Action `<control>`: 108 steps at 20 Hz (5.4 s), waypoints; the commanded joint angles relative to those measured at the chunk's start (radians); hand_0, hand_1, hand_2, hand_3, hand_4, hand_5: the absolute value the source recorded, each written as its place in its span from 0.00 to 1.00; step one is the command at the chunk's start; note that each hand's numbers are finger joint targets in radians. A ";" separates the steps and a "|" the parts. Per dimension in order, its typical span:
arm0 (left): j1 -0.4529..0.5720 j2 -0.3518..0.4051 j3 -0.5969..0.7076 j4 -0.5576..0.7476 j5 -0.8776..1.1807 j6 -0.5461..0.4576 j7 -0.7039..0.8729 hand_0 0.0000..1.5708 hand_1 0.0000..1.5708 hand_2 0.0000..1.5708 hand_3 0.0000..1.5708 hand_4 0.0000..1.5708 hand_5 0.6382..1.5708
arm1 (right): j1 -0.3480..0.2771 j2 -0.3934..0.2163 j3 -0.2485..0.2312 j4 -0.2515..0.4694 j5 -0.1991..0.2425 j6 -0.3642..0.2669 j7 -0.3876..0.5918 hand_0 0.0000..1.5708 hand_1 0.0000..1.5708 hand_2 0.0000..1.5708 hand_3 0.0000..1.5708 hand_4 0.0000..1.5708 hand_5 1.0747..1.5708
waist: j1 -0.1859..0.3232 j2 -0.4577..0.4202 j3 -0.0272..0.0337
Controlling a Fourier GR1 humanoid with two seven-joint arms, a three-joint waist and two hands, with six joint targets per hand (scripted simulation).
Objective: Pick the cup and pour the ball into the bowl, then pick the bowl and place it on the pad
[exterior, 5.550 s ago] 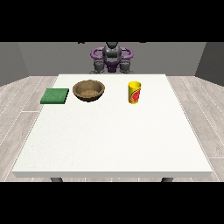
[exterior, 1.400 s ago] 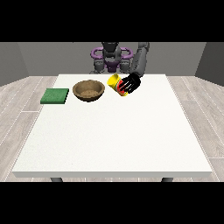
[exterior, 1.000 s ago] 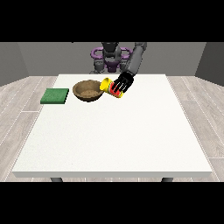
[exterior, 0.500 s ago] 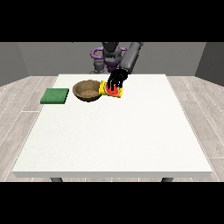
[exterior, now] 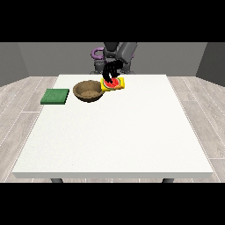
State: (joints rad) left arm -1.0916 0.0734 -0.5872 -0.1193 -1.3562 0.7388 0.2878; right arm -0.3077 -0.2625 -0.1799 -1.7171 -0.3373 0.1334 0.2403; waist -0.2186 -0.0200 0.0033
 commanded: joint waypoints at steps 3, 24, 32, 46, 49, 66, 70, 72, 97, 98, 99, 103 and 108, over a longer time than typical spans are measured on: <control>-0.013 -0.071 -0.156 -0.051 -0.165 -0.186 0.121 0.96 0.96 1.00 1.00 0.67 0.93 | 0.020 0.040 0.022 0.091 0.061 -0.025 -0.053 0.00 0.00 0.00 0.00 0.24 0.99 | 0.035 -0.065 -0.0022; 0.429 0.134 0.448 -0.489 0.628 0.115 -0.446 0.93 0.93 1.00 1.00 0.70 1.00 | 0.139 -0.020 -0.076 -0.053 -0.043 0.058 -0.078 0.00 0.00 0.00 0.00 0.25 0.99 | 0.081 0.033 -0.0112; 0.446 -0.042 0.662 -0.728 1.124 -0.141 -0.678 0.87 0.87 1.00 1.00 0.79 0.97 | 0.141 0.024 -0.053 -0.093 -0.020 0.012 -0.082 0.00 0.00 0.00 0.00 0.28 0.99 | 0.143 0.077 -0.0288; 0.397 0.256 0.962 -0.709 1.640 -0.911 -0.885 0.00 0.00 0.00 0.00 0.00 0.97 | 0.102 0.118 0.054 -0.219 0.141 -0.142 -0.081 0.00 0.00 0.00 0.00 0.31 0.99 | 0.214 0.311 -0.0044; 0.359 0.371 0.988 -0.687 1.648 -0.946 -0.814 0.00 0.00 0.00 0.00 0.00 0.96 | 0.089 0.120 0.039 -0.159 0.141 -0.154 -0.076 0.00 0.00 0.00 0.00 0.30 1.00 | 0.221 0.310 -0.0037; 0.126 0.653 0.984 -0.823 1.678 -1.000 -0.490 0.00 0.00 0.00 0.00 0.00 0.98 | -0.036 0.119 -0.095 0.566 0.085 0.017 -0.539 0.00 0.00 0.00 0.00 0.18 1.00 | 0.259 0.382 -0.0014; 0.111 0.681 0.999 -0.809 1.692 -1.006 -0.477 0.00 0.00 0.00 0.00 0.00 0.97 | -0.108 0.094 -0.108 0.663 0.067 0.024 -0.498 0.00 0.00 0.00 0.00 0.21 1.00 | 0.243 0.375 -0.0024; 0.099 0.720 1.004 -0.797 1.713 -1.033 -0.404 0.00 0.00 0.00 0.00 0.00 0.96 | -0.081 0.113 -0.100 0.697 0.063 0.026 -0.476 0.00 0.00 0.00 0.00 0.24 1.00 | 0.240 0.323 -0.0023; -0.006 0.726 0.978 -0.895 1.775 -1.040 -0.321 0.00 0.00 0.00 0.00 0.00 0.97 | -0.248 0.218 -0.078 0.889 0.150 -0.185 -0.578 0.00 0.00 0.00 0.00 0.27 1.00 | 0.364 0.415 -0.0024; 0.002 0.744 0.997 -0.864 1.782 -1.050 -0.329 0.00 0.00 0.00 0.00 0.00 0.96 | -0.221 0.229 -0.065 0.877 0.164 -0.209 -0.555 0.00 0.00 0.00 0.00 0.26 1.00 | 0.345 0.398 -0.0032; -0.027 0.768 1.006 -0.842 1.781 -1.041 -0.311 0.00 0.00 0.00 0.00 0.00 0.96 | -0.243 0.215 -0.059 0.877 0.161 -0.193 -0.508 0.00 0.00 0.00 0.00 0.27 0.99 | 0.325 0.413 -0.0031; -0.001 0.758 1.012 -0.862 1.785 -1.047 -0.341 0.00 0.00 0.00 0.00 0.00 0.97 | -0.160 0.196 -0.058 0.884 0.209 -0.260 -0.500 1.00 1.00 1.00 1.00 0.70 0.68 | 0.338 0.418 -0.0038; 0.029 0.759 1.024 -0.791 1.801 -1.081 -0.335 0.00 0.00 0.00 0.00 0.00 0.97 | -0.144 0.136 0.019 0.824 0.360 -0.393 -0.389 1.00 1.00 1.00 1.00 0.74 0.77 | 0.332 0.346 -0.0058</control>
State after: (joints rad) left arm -1.0828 0.8297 0.4264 -0.9506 0.4367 -0.3271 -0.0483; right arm -0.4778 -0.1088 -0.1947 -0.9409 -0.0487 -0.1815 -0.2734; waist 0.1123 0.3404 -0.0270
